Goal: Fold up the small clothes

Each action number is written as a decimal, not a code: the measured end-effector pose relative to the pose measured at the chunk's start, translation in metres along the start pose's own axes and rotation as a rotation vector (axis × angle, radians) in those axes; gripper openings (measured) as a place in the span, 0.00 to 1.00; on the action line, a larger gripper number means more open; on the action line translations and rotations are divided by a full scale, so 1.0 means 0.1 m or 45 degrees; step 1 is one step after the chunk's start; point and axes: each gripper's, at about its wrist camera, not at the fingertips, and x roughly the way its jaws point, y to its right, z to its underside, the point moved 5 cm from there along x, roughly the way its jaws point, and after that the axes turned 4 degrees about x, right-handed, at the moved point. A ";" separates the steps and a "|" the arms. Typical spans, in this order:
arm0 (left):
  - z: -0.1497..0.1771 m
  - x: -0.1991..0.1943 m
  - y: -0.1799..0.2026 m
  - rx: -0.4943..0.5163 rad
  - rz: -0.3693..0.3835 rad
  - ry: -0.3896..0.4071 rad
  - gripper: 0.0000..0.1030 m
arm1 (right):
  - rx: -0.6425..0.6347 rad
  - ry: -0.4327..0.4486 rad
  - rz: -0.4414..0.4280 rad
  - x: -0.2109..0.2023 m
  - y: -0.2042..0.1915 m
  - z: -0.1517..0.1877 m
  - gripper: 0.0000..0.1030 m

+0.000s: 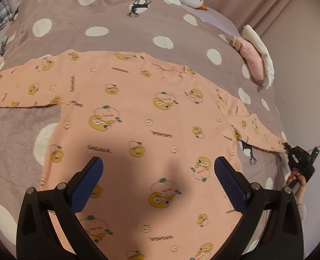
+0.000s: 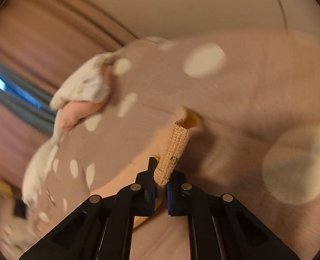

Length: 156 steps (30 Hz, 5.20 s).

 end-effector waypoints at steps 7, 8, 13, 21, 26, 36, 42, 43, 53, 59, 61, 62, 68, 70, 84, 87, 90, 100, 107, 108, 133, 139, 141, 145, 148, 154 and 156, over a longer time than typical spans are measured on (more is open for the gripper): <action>0.02 -0.18 -0.29 -0.071 -0.007 0.038 0.99 | -0.301 -0.015 -0.083 -0.33 -1.09 0.11 0.08; 0.03 -0.21 -0.38 -0.090 -0.021 0.040 0.99 | -0.359 -0.021 -0.111 -0.38 -1.33 0.16 0.08; 0.03 -0.37 -0.75 -0.212 0.001 0.080 0.99 | -0.640 -0.066 -0.198 -0.43 -2.42 0.59 0.08; 0.04 -0.62 -1.30 -0.298 -0.053 0.134 0.99 | -1.178 -0.161 -0.184 0.07 -3.63 2.09 0.08; 0.05 -0.69 -1.61 -0.356 -0.092 0.151 0.99 | -1.487 -0.246 -0.124 0.43 -3.81 3.19 0.08; -0.03 -0.67 -1.82 -0.385 -0.118 0.154 0.99 | -1.871 -0.454 -0.033 0.73 -3.50 4.27 0.20; -0.34 -0.61 -1.64 -0.341 -0.069 0.176 0.99 | -1.601 -0.660 -0.458 0.16 -3.49 3.85 0.47; -0.40 -0.59 -1.60 -0.334 -0.065 0.173 0.99 | -1.556 -0.663 -0.494 0.10 -3.46 3.78 0.53; -0.95 0.09 -0.66 -0.208 0.402 0.074 0.89 | -1.124 -0.615 -0.315 0.40 -2.68 2.87 0.53; -0.95 0.77 -0.61 -0.226 0.326 -0.044 0.70 | -0.912 -0.616 -0.237 0.64 -2.33 2.61 0.33; -0.88 0.94 -0.74 -0.268 0.269 -0.084 0.59 | -0.887 -0.613 -0.207 0.65 -2.22 2.59 0.33; -0.85 0.98 -0.80 -0.278 0.253 -0.092 0.43 | -0.879 -0.616 -0.193 0.67 -2.19 2.58 0.33; -0.82 0.70 -1.02 -0.313 0.306 -0.042 0.55 | -0.841 -0.641 -0.183 0.68 -2.16 2.51 0.33; -0.82 0.47 -1.15 -0.320 0.268 0.037 0.76 | -0.846 -0.631 -0.209 0.59 -2.18 2.48 0.33; -0.24 -0.77 -3.71 -0.983 0.109 0.432 0.78 | -0.925 -0.603 -0.293 0.18 -2.27 2.67 0.33; -0.22 -0.73 -3.93 -1.068 0.190 0.456 0.78 | -0.928 -0.604 -0.289 0.13 -2.28 2.71 0.33; -0.32 -0.70 -4.02 -1.074 0.245 0.493 0.78 | -0.948 -0.599 -0.273 0.10 -2.30 2.77 0.33; -0.55 -0.65 -4.23 -1.106 0.086 0.502 0.27 | -1.013 -0.602 -0.243 -0.01 -2.32 2.90 0.33; -0.68 -0.84 -3.86 -0.887 -0.072 0.468 0.04 | -1.031 -0.579 -0.264 -0.11 -2.33 2.93 0.33; -0.74 -0.89 -3.72 -0.823 -0.066 0.477 0.04 | -1.026 -0.578 -0.269 -0.13 -2.32 2.93 0.33; -0.48 0.78 0.34 0.285 0.108 -0.085 0.49 | -0.765 -0.575 -0.285 -0.30 -1.74 2.51 0.38; -0.38 0.41 0.16 0.322 0.156 0.013 0.73 | -0.719 -0.634 -0.370 -0.17 -1.94 2.56 0.39; -0.31 0.27 -0.03 0.295 0.146 0.044 0.73 | -0.716 -0.664 -0.400 -0.08 -2.08 2.63 0.39; -0.22 0.06 -0.44 0.212 0.072 0.100 0.73 | -0.712 -0.742 -0.444 0.19 -2.33 2.79 0.39; -0.12 -0.07 -0.70 0.140 0.043 0.124 0.73 | -0.685 -0.782 -0.434 0.46 -2.50 2.88 0.39; 0.07 -0.29 -1.24 -0.023 -0.003 0.145 0.73 | -0.675 -0.844 -0.314 0.89 -2.59 3.08 0.39; 0.12 -0.34 -1.38 -0.059 -0.027 0.150 0.73 | -0.713 -0.815 -0.307 0.86 -2.65 3.09 0.25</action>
